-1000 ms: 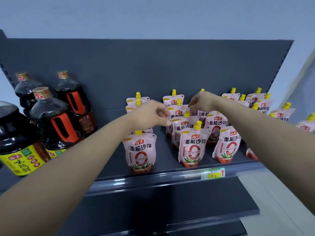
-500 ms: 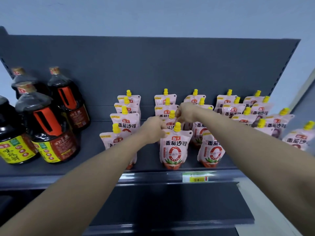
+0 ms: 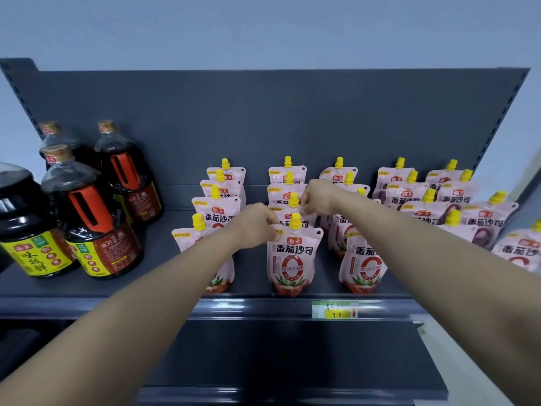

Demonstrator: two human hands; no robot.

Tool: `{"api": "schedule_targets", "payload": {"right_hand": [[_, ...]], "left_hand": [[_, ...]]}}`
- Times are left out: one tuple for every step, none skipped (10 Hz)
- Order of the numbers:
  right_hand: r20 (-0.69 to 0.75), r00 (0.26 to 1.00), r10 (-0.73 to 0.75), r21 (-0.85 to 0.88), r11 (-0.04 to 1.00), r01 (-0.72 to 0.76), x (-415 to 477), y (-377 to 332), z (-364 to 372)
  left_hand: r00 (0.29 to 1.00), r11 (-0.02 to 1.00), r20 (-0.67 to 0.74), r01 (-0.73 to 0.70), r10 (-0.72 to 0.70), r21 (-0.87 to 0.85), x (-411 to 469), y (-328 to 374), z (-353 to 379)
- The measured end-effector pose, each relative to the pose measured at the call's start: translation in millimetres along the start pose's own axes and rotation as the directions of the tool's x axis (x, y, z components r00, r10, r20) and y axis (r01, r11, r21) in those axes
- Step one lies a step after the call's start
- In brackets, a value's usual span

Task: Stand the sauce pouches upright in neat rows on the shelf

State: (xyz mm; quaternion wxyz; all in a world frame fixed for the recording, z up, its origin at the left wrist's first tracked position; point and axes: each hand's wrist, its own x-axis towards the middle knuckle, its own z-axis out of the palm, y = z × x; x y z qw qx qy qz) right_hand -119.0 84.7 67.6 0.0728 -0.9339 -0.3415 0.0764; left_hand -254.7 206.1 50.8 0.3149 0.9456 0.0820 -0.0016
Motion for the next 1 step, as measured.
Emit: {"api": "schedule_targets", "payload": {"right_hand": [[0.014,1.000,0.018,0.027,0.999,-0.018,-2.0,-1.8,-10.9]], "left_hand": [[0.998,1.000,-0.057,0.000,0.002,0.022,-1.5,7.5,-9.4]]}}
